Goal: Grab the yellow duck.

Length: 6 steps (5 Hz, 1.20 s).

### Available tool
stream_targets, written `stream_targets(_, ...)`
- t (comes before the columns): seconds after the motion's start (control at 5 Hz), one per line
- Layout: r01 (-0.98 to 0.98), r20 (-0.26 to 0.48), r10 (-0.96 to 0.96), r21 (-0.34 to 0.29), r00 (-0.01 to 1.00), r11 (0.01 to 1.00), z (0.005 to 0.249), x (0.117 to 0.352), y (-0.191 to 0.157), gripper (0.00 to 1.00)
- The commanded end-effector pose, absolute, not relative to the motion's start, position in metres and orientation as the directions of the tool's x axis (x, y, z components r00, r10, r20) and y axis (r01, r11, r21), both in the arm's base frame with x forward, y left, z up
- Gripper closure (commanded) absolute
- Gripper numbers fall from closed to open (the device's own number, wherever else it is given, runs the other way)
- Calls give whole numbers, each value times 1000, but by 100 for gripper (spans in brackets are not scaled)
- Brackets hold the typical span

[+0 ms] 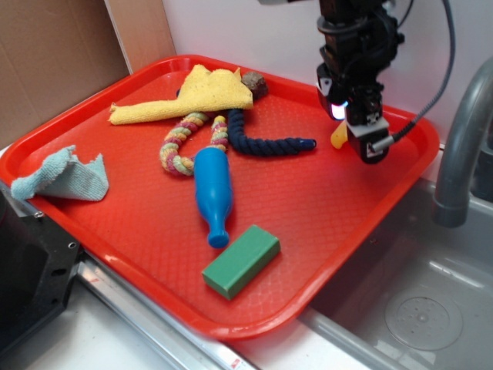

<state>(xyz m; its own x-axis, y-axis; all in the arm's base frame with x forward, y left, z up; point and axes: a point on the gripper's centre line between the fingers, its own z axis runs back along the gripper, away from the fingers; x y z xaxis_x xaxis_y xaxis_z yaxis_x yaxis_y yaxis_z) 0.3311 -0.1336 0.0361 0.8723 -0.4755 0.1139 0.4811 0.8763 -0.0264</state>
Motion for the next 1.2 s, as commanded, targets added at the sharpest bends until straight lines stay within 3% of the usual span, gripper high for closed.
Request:
stream_targets(0.0, 457, 116, -449, -49, 886, 888, 44, 338, -140, 100)
stream_targets(0.2, 440, 76, -436, -37, 897, 897, 44, 330, -143, 100)
stream_targets(0.4, 411, 128, -409, 13, 903, 912, 94, 303, -150, 100)
stream_targets(0.6, 315, 126, -318, 47, 940, 948, 143, 263, -156, 100)
stream_targets(0.8, 76, 69, -77, 10, 995, 997, 196, 222, -144, 100)
stream_targets(1.0, -171, 23, 171, 28, 985, 985, 247, 179, -114, 100)
